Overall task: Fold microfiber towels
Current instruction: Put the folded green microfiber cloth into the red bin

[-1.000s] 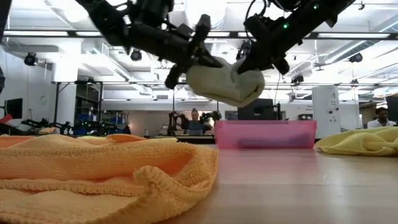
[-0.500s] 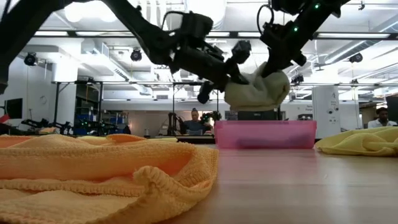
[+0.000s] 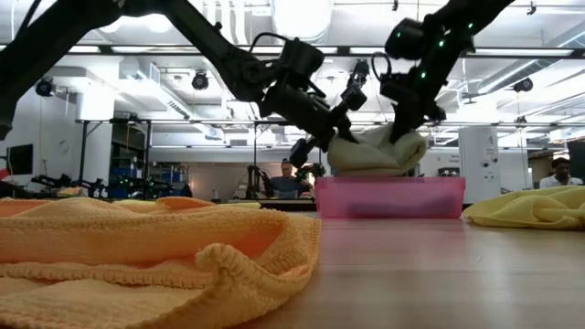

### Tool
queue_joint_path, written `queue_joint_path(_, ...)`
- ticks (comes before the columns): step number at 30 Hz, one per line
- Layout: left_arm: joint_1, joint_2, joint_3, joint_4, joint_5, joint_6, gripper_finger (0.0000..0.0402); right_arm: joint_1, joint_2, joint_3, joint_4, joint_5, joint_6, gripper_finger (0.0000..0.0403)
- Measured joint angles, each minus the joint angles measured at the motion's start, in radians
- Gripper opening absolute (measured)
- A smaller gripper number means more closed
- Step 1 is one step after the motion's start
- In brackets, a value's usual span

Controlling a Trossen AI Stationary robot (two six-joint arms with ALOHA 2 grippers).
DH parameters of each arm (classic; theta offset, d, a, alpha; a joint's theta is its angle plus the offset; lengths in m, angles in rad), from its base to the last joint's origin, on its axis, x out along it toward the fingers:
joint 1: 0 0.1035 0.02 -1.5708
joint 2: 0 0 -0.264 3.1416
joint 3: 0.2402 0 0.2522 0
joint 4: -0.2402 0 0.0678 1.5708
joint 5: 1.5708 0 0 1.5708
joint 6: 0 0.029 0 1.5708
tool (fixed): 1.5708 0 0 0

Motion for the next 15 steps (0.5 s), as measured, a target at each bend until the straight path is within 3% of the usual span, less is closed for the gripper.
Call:
queue_joint_path(9,0.000,0.002,-0.001,-0.016,-0.035,-0.024,0.0018,-0.037,0.112,0.001,0.027,-0.023,-0.039,0.0018)
queue_joint_path(15,-0.009,0.082,0.063,0.002,-0.037,-0.074,0.0018,-0.040,0.125,0.001,0.040,-0.012,-0.050,0.0018)
